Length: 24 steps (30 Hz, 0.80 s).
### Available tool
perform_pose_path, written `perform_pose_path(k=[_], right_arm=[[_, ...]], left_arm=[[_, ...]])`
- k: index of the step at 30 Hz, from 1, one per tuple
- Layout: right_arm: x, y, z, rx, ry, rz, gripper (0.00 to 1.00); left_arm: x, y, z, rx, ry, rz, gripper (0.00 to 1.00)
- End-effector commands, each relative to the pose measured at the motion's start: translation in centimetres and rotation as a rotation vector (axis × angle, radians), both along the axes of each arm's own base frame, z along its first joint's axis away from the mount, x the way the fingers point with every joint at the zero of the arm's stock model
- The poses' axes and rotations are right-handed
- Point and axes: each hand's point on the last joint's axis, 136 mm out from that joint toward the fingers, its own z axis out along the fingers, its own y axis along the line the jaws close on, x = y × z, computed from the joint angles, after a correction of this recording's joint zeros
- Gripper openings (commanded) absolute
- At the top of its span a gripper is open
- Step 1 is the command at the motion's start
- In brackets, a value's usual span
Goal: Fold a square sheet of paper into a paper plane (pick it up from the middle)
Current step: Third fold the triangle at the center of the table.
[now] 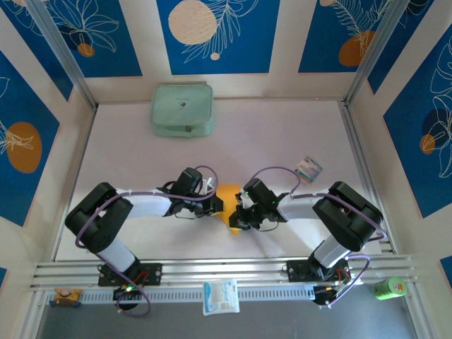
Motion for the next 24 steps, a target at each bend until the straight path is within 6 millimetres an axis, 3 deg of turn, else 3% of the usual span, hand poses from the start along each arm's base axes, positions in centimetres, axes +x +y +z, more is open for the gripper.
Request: perform_pose_path(k=[1, 7, 13, 24], right_arm=[[-1.4, -1.7, -2.3, -0.085, 0.083, -0.021, 0.03], [-1.6, -1.9, -2.6, -0.091, 0.092, -0.022, 0.03], [-1.8, -2.3, -2.9, -0.108, 0.095, -0.020, 0.02], [-1.8, -2.6, -3.0, -0.127, 0.088, -0.006, 0.01]], left_arm=[[-1.2, 0.0, -1.4, 0.063, 0.031, -0.014, 0.01], [-1.3, 0.2, -3.8, 0.112, 0.053, 0.006, 0.00], [-0.2, 1.7, -5.5, 0.205, 0.020, 0.033, 0.00], [2.6, 3.3, -4.2, 0.219, -0.023, 0.077, 0.01]])
